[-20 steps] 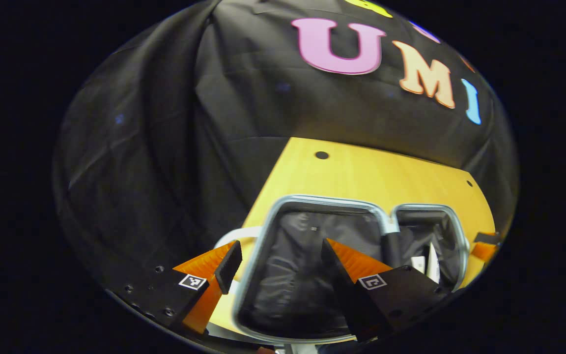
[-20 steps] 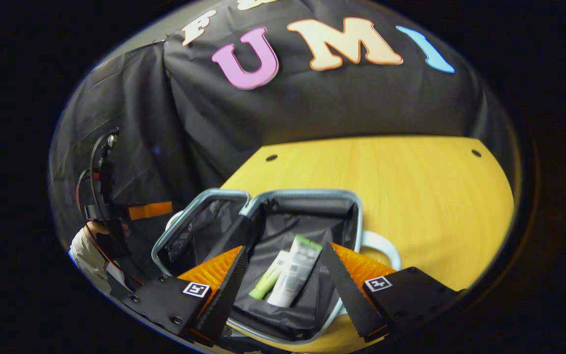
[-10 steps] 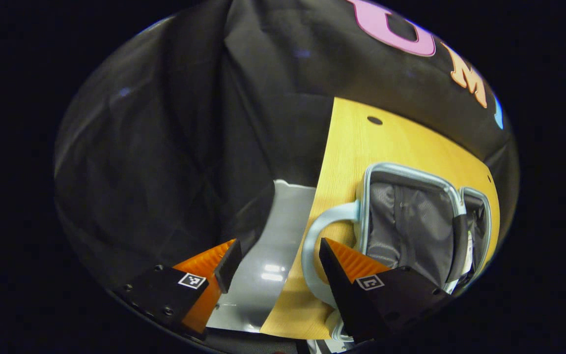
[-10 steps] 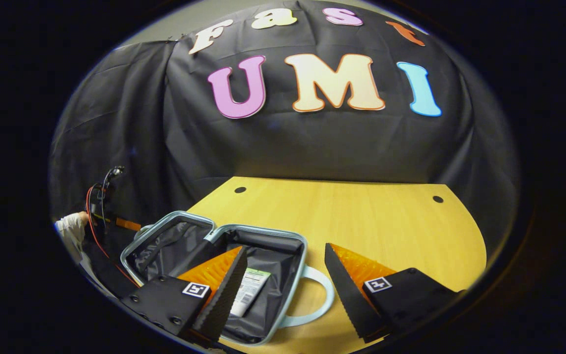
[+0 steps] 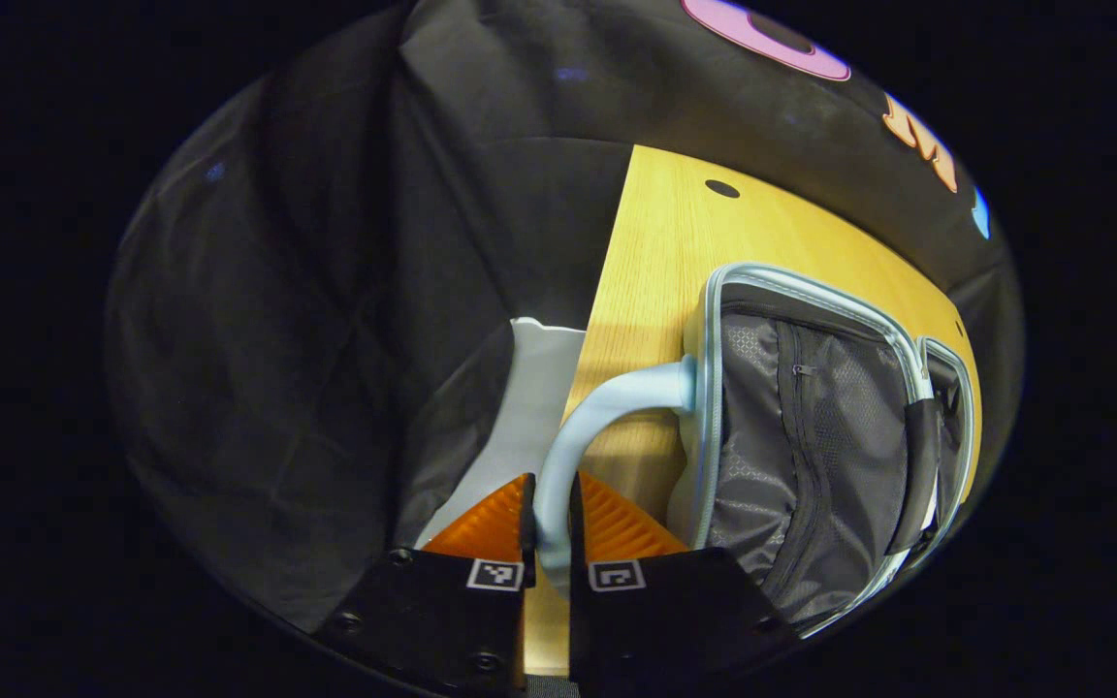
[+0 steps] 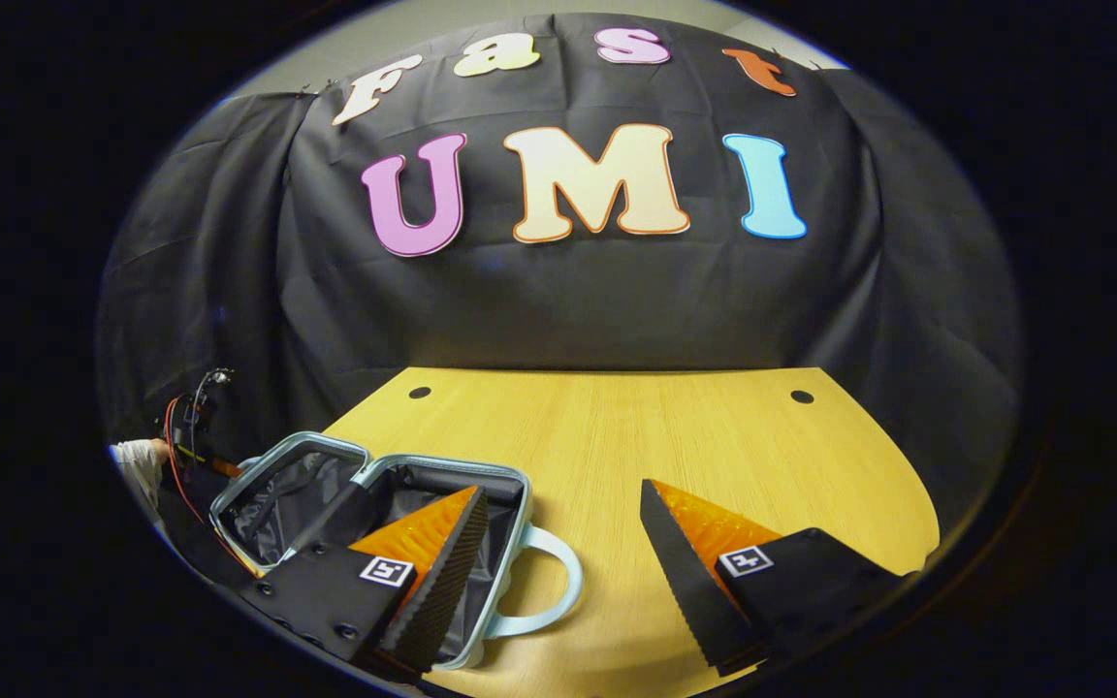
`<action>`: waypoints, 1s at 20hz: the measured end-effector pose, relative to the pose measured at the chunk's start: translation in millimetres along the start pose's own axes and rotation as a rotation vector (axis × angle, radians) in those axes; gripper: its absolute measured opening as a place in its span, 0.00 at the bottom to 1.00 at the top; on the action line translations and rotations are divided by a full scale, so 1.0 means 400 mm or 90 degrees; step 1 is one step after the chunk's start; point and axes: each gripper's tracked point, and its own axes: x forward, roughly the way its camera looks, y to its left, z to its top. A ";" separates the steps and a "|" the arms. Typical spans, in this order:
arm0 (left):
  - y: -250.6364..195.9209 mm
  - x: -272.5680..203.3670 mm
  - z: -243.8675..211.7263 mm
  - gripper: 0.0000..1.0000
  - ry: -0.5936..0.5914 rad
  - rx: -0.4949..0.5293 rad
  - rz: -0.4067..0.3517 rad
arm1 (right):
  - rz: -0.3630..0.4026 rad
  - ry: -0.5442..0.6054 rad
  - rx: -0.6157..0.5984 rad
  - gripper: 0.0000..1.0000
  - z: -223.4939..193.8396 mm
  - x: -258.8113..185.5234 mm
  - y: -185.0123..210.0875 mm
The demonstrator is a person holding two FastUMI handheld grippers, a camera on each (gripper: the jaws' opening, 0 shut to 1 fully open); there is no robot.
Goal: First open the suitcase, pack the skin care products into it, and then close the suitcase.
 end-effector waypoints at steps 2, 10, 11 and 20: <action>-0.019 -0.052 0.030 0.03 -0.023 -0.017 -0.009 | 0.001 -0.029 -0.005 0.98 0.024 -0.012 -0.019; -0.125 -0.364 0.175 0.01 -0.175 0.023 0.006 | 0.035 -0.083 -0.032 0.98 0.068 -0.065 -0.120; -0.147 -0.413 0.186 0.00 -0.188 0.023 -0.002 | 0.044 -0.085 -0.023 0.98 0.067 -0.071 -0.129; -0.415 -0.613 0.225 0.00 -0.278 0.057 -0.042 | 0.095 -0.106 -0.009 0.98 0.086 -0.125 -0.219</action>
